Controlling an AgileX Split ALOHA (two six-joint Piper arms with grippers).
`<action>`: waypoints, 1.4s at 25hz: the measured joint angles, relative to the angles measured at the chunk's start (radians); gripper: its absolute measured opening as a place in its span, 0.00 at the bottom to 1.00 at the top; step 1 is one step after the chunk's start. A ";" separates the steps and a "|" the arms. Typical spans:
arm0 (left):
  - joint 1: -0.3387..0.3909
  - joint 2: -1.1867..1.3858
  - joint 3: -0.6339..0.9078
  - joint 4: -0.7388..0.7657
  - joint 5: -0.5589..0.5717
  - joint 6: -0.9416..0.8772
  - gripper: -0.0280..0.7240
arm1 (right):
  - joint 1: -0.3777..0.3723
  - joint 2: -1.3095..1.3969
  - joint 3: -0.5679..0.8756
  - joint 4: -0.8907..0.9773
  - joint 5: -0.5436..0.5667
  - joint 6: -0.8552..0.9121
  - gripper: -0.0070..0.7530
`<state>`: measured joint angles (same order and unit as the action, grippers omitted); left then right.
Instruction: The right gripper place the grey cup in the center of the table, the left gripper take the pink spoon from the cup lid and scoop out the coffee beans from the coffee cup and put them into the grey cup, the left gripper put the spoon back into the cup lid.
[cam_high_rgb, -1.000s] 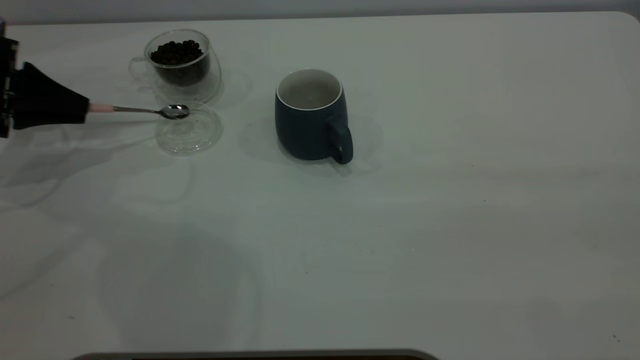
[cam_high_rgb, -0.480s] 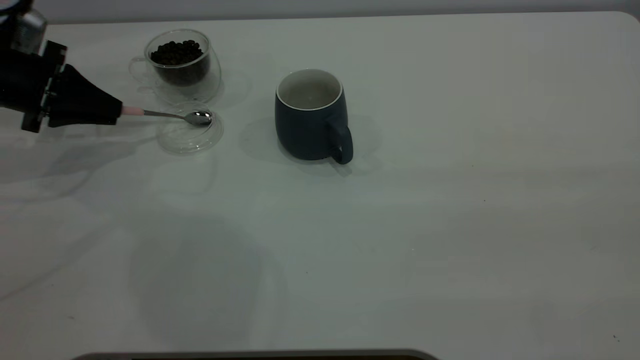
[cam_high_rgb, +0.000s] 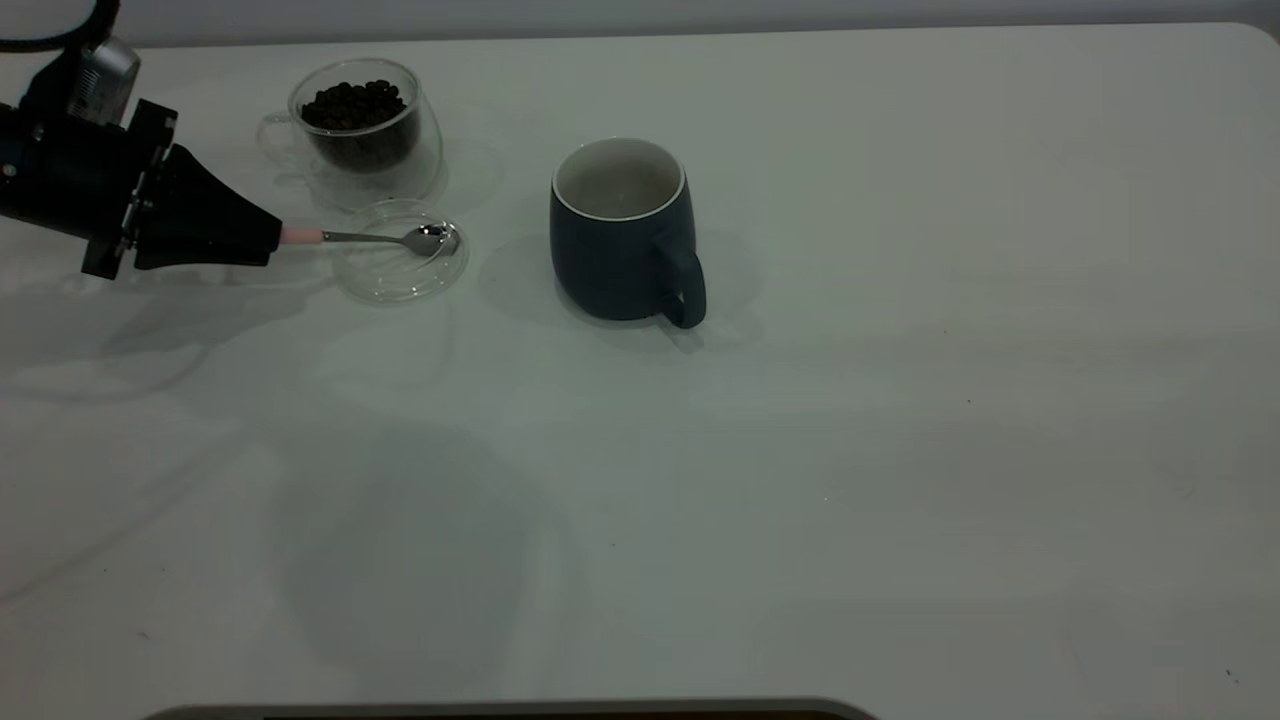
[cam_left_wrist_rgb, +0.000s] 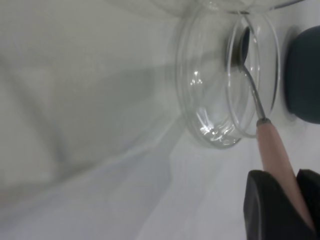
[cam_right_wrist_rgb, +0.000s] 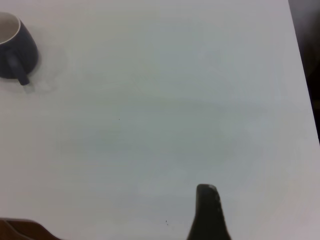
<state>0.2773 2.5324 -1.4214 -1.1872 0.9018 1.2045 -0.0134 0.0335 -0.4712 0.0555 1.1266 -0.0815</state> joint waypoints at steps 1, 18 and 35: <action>0.000 0.001 0.000 0.002 -0.007 0.006 0.28 | 0.000 0.000 0.000 0.000 0.000 0.000 0.78; 0.000 -0.085 -0.218 0.448 0.001 -0.190 0.88 | 0.000 0.000 0.000 0.000 0.000 0.000 0.78; -0.135 -0.569 -0.500 0.742 0.268 -0.668 0.85 | 0.000 0.000 0.000 0.000 0.000 0.000 0.78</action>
<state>0.1423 1.9637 -1.9215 -0.4450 1.1694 0.5365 -0.0134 0.0335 -0.4712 0.0555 1.1266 -0.0815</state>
